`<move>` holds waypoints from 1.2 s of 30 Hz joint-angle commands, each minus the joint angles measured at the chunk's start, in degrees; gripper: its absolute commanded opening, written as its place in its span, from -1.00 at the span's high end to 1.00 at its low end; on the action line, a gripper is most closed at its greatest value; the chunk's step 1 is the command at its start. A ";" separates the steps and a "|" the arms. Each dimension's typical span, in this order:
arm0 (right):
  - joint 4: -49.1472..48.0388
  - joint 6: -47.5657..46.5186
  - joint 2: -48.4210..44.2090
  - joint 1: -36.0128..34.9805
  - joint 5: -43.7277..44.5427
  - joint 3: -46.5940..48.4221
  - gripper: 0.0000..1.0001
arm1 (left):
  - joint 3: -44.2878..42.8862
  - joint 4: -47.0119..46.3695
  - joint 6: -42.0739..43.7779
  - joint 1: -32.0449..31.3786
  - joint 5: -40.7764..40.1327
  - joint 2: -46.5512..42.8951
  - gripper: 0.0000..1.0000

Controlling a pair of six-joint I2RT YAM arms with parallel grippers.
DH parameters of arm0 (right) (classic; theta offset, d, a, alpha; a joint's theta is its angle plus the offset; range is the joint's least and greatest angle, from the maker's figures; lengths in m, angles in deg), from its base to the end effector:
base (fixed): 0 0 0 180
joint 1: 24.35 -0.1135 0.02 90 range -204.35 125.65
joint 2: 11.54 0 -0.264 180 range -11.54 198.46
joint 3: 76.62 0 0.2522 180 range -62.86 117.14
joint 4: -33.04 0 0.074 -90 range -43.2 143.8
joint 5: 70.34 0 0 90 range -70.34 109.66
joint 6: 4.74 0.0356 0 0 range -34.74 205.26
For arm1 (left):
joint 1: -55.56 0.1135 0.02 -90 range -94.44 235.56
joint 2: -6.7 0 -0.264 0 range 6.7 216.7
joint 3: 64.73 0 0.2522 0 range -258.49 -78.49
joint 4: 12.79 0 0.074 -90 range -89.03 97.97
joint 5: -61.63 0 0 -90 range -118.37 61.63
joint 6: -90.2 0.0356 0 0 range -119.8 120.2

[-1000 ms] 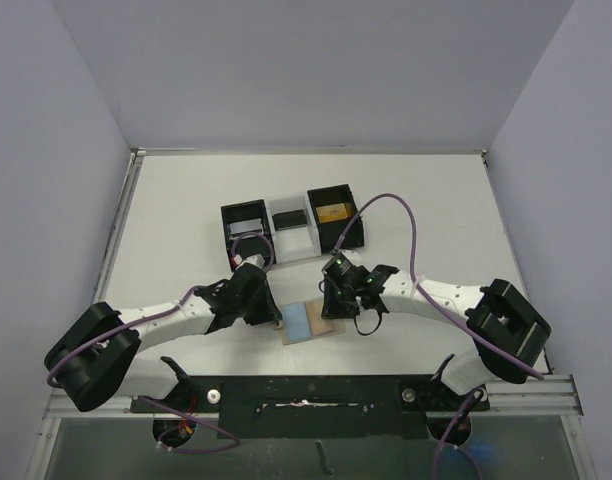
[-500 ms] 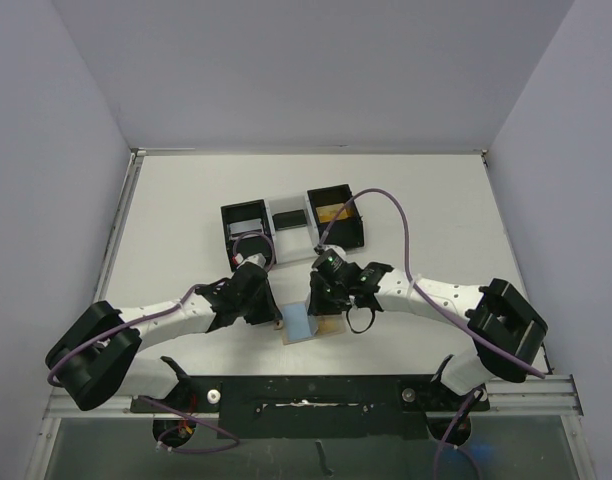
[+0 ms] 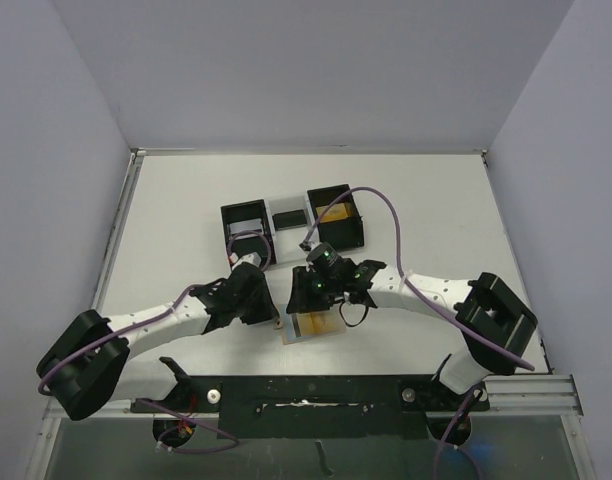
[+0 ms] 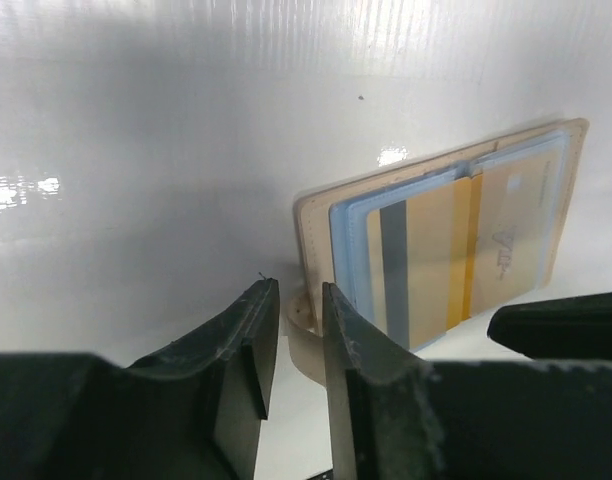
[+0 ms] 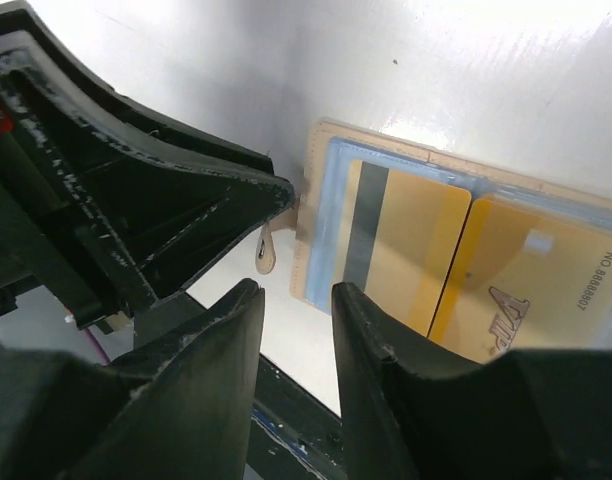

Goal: Take the credit cards out of the card holder

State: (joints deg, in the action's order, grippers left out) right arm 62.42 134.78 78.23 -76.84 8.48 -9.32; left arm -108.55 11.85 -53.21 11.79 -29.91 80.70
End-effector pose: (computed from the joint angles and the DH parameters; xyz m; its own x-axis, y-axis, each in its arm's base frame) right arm 0.1889 0.2575 0.1954 -0.9582 -0.0229 -0.2850 -0.1883 0.8006 0.5688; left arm 0.1656 -0.1573 0.1509 -0.8981 -0.2512 -0.3611 -0.0684 0.8907 -0.4495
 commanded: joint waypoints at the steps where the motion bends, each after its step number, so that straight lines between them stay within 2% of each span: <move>1: -5.33 0.94 -4.75 2.40 -0.46 -1.94 0.28 | -2.41 3.22 -0.66 0.22 -3.84 -5.65 0.48; 5: -7.47 3.96 -8.31 5.78 0.25 -7.81 0.23 | -3.49 3.38 -0.37 0.26 -3.76 -8.35 0.38; 9: -11.74 6.85 -11.51 7.65 -0.51 -13.00 0.18 | -5.12 -1.41 2.02 0.19 1.42 -8.26 0.30; 13: -15.95 8.96 -11.61 8.75 -3.25 -16.35 0.15 | -7.29 -5.11 3.66 -0.04 6.66 -4.91 0.29; 20: -21.69 11.52 -10.04 8.81 -5.65 -18.90 0.19 | -8.89 -6.89 3.67 -0.92 10.48 2.81 0.32; 26: -21.74 11.33 -6.24 8.98 -6.98 -17.68 0.28 | -8.22 -3.83 2.17 -1.17 6.44 4.77 0.38; 30: -21.26 11.38 -3.47 8.98 -7.69 -16.89 0.37 | -7.82 -3.67 2.17 -1.06 6.11 5.28 0.38; 36: -20.91 11.80 -2.28 8.98 -7.50 -17.56 0.39 | -6.07 -3.71 2.10 -1.14 6.02 6.67 0.42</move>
State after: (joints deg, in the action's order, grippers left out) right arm 43.14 146.01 75.57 -68.21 1.36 -28.14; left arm -114.96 9.27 -50.72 10.69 -23.18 86.45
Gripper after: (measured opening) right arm 0.311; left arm 0.304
